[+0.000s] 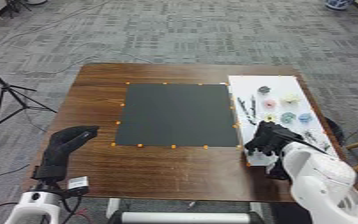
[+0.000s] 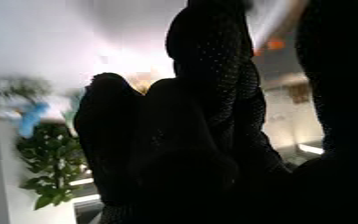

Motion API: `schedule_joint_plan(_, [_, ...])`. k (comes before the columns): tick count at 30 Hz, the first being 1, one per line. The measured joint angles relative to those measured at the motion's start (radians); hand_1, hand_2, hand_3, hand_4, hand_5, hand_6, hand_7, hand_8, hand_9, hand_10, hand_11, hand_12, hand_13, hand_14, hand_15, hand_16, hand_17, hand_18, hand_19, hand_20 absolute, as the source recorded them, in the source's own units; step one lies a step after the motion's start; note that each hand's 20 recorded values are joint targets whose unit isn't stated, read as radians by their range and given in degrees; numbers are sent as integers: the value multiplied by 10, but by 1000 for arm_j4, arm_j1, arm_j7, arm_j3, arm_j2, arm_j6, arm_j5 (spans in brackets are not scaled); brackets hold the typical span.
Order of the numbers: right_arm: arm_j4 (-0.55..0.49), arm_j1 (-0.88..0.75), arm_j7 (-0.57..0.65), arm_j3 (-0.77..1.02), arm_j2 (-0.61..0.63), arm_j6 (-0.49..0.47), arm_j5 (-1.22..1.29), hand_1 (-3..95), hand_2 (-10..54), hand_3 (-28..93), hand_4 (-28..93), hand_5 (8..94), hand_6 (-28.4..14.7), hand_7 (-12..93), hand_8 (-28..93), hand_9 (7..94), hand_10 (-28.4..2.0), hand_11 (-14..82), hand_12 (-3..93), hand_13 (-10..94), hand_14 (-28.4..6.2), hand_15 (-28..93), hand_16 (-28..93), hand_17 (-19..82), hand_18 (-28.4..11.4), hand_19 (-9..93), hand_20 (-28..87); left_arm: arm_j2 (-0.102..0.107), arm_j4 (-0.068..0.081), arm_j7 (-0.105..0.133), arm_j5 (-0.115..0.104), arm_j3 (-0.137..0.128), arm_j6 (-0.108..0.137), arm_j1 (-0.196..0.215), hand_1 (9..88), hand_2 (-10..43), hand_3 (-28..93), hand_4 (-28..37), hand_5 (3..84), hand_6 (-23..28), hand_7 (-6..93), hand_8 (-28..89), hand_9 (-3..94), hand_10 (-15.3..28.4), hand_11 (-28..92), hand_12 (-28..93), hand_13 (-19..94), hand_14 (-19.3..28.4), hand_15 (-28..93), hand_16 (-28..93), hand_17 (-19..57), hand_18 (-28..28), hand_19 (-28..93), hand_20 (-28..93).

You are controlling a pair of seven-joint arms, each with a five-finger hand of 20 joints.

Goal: Arrange flowers

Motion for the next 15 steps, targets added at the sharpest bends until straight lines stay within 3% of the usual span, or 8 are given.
schedule_joint_plan(5, [39, 49, 21, -33, -13, -1, -25, 363, -95, 597, -37, 772, -44, 458, -43, 937, -117, 448, 295, 937, -15, 712, 252, 744, -125, 932, 625, -4, 0, -6, 1, 4, -7, -6, 256, -32, 696, -206, 531, 24, 203, -84, 520, 146, 231, 149, 416, 170, 199, 34, 50, 123, 107, 156])
schedule_joint_plan(7, [48, 62, 31, -41, -20, -6, -34, 435, -95, 541, -12, 768, -38, 405, 222, 937, -116, 447, 295, 937, -15, 710, 252, 744, -124, 932, 621, -5, 0, -8, 1, 6, -8, -7, 255, -32, 696, -206, 532, 24, 203, -84, 520, 146, 231, 149, 416, 169, 199, 34, 50, 122, 106, 156])
schedule_joint_plan(8, [50, 67, 37, -42, -24, -10, -34, 473, -95, 513, 2, 767, -33, 397, 275, 937, -117, 448, 295, 937, -14, 710, 251, 745, -123, 932, 618, -5, 0, -9, 1, 6, -8, -7, 256, -32, 696, -206, 532, 24, 203, -84, 520, 147, 231, 148, 416, 169, 199, 34, 50, 123, 107, 156])
schedule_joint_plan(10, [57, 73, 44, -45, -32, -23, -33, 535, -95, 456, 42, 767, -27, 401, 302, 937, -116, 456, 290, 937, -14, 717, 245, 746, -123, 932, 616, -5, -1, -10, 1, 6, -9, -6, 256, -32, 696, -206, 532, 24, 203, -84, 520, 146, 232, 149, 416, 169, 200, 34, 49, 123, 109, 157])
schedule_joint_plan(15, [57, 94, 62, -51, -40, -58, -20, 566, -95, 479, 75, 767, -23, 411, 306, 937, -116, 466, 286, 937, -11, 721, 242, 751, -119, 932, 610, -8, -5, -11, -1, 4, -8, -3, 256, -32, 696, -205, 532, 25, 202, -84, 518, 146, 230, 149, 415, 170, 200, 33, 49, 123, 109, 156])
